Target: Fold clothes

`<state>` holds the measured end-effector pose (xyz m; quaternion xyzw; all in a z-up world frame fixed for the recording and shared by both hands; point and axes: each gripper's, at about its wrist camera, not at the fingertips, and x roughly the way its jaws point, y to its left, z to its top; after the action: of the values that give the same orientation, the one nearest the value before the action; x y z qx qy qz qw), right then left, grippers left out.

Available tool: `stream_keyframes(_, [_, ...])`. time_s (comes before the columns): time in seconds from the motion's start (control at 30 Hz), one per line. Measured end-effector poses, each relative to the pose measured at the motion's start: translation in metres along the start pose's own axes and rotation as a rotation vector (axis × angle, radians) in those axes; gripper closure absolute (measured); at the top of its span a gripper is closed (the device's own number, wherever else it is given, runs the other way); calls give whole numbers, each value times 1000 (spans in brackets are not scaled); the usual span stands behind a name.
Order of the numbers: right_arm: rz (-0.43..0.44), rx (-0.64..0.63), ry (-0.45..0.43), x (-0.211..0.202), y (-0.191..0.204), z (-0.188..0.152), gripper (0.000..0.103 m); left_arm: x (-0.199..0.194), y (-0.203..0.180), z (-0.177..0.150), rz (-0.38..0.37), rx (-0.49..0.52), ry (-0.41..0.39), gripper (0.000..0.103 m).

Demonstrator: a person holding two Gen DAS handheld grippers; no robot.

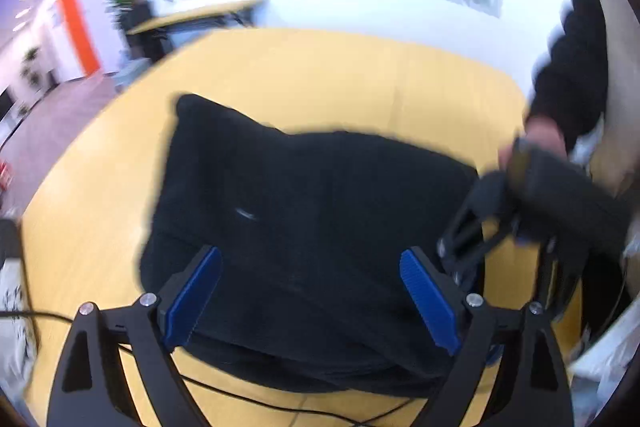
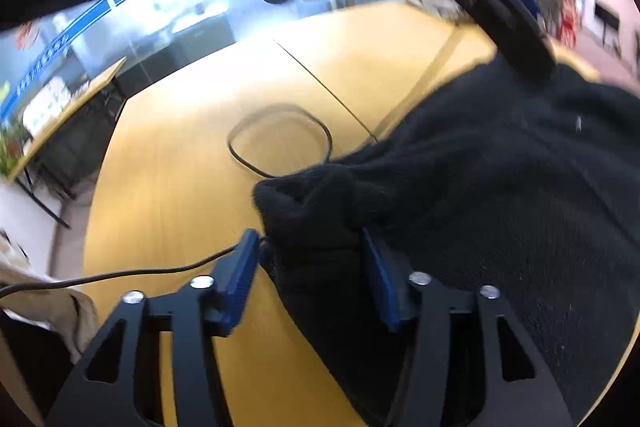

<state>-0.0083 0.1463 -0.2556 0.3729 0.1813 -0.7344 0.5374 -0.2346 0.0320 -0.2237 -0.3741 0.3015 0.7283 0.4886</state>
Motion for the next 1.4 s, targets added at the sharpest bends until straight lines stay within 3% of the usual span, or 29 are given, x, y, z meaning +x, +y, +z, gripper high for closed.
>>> stream_keyframes(0.07, [-2, -37, -48, -11, 9, -3, 33, 29, -11, -14, -8, 24, 82, 9])
stream_keyframes(0.1, [29, -18, -71, -23, 12, -7, 34, 38, -11, -19, -15, 8, 85, 8])
stream_keyframes(0.17, [139, 95, -94, -53, 5, -17, 36, 37, -8, -23, -17, -38, 43, 8])
stream_keyframes(0.23, [167, 228, -158, -93, -8, -33, 33, 36, -12, -27, -6, -37, 26, 9])
stream_keyframes(0.33, [148, 436, -223, -135, -53, -41, 24, 35, -15, -31, 10, -36, 7, 9])
stream_keyframes(0.37, [119, 440, -206, -138, -67, -36, 24, 32, -11, -27, 19, -49, 8, 9])
stream_keyframes(0.47, [55, 359, -80, -116, -77, -24, 28, 2, -35, -26, 49, -100, -40, 17])
stream_keyframes(0.53, [70, 351, -20, -94, -79, -33, 29, -21, -67, -29, 46, -117, -92, 17])
stream_keyframes(0.6, [88, 383, -3, -77, -81, -42, 28, -23, -102, -31, 29, -58, -50, 16])
stream_keyframes(0.73, [109, 409, -13, -71, -81, -48, 29, -2, -160, -47, 32, 62, 59, 12])
stream_keyframes(0.83, [118, 401, 5, -69, -78, -45, 29, 22, -179, -51, 69, 102, 80, 7])
stream_keyframes(0.9, [124, 396, 17, -67, -76, -42, 29, 48, -199, -59, 124, 195, 118, 0])
stream_keyframes(1.0, [121, 388, 34, -64, -72, -39, 29, 75, -225, -71, 190, 282, 131, 0])
stream_keyframes(1.2, [142, 426, 29, -68, -71, -33, 29, 73, -235, -54, 159, 185, 142, 0])
stream_keyframes(1.33, [163, 465, -8, -82, -71, -28, 29, 14, -223, -47, 155, -39, 94, 0])
stream_keyframes(1.4, [174, 485, -26, -89, -71, -26, 29, -21, -213, -42, 192, -175, 51, 0])
